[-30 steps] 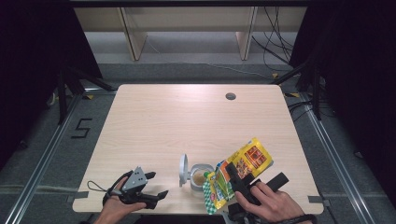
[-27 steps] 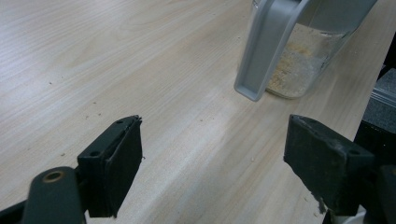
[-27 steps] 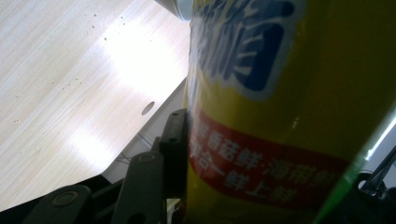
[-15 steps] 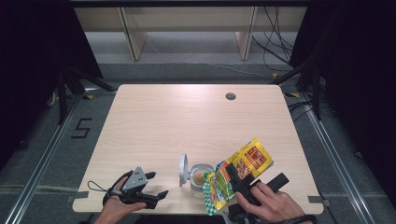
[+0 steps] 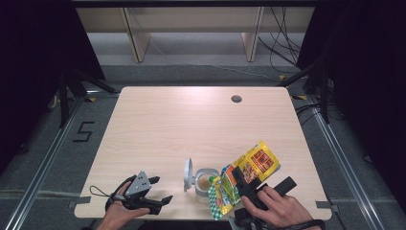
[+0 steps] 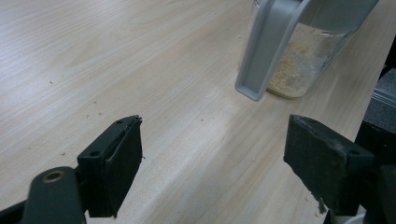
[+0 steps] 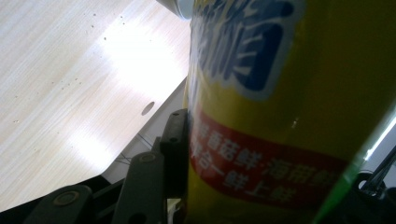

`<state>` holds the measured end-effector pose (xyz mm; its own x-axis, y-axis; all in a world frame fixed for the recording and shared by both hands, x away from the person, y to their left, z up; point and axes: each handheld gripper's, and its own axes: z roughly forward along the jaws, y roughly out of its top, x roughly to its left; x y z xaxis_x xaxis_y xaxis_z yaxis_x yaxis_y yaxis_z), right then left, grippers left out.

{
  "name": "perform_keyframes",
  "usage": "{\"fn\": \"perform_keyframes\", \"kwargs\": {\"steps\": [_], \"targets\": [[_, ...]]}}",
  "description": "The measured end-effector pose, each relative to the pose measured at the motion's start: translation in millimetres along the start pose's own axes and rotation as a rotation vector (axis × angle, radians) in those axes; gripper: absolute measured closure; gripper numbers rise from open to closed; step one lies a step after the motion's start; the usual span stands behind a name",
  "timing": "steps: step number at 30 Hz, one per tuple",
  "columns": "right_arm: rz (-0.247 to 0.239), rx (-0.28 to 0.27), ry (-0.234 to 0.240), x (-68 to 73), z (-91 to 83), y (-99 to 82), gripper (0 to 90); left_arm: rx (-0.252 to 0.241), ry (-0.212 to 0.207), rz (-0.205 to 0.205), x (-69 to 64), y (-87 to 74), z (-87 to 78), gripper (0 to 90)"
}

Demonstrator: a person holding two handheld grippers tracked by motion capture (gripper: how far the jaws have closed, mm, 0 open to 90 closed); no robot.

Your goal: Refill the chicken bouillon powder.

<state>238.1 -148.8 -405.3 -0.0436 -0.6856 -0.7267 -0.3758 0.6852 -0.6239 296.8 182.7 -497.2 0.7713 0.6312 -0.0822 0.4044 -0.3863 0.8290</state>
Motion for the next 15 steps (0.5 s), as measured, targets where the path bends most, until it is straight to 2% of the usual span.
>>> {"fn": "perform_keyframes", "kwargs": {"steps": [1,2,5,6,9,10,13,15], "targets": [[0.017,0.007,-0.017,1.7,0.6,0.3,62.6,0.002,0.0,0.0,0.0,0.0,0.0,18.7],[0.018,0.008,-0.023,2.0,0.6,0.4,62.7,0.029,0.01,0.033,2.3,0.3,-1.5,18.7],[0.017,0.002,-0.011,1.1,0.5,0.5,62.7,-0.007,0.0,0.006,0.5,0.2,-0.3,18.8],[0.018,0.005,-0.012,1.0,0.6,0.7,62.9,0.012,0.008,0.016,1.9,0.2,-0.9,18.7],[0.022,0.004,-0.015,0.5,0.4,0.6,63.1,0.02,0.01,0.026,2.4,0.1,-1.4,18.7],[0.005,-0.002,-0.011,-0.9,1.3,0.0,63.2,0.021,0.01,0.026,2.5,0.3,-1.3,18.7],[0.019,0.001,-0.013,0.8,0.3,0.7,63.2,0.005,0.0,0.009,0.3,0.1,-1.0,18.7],[0.016,0.004,-0.014,0.9,0.2,0.8,63.2,0.022,0.009,0.027,2.3,0.2,-1.3,18.8]]}}
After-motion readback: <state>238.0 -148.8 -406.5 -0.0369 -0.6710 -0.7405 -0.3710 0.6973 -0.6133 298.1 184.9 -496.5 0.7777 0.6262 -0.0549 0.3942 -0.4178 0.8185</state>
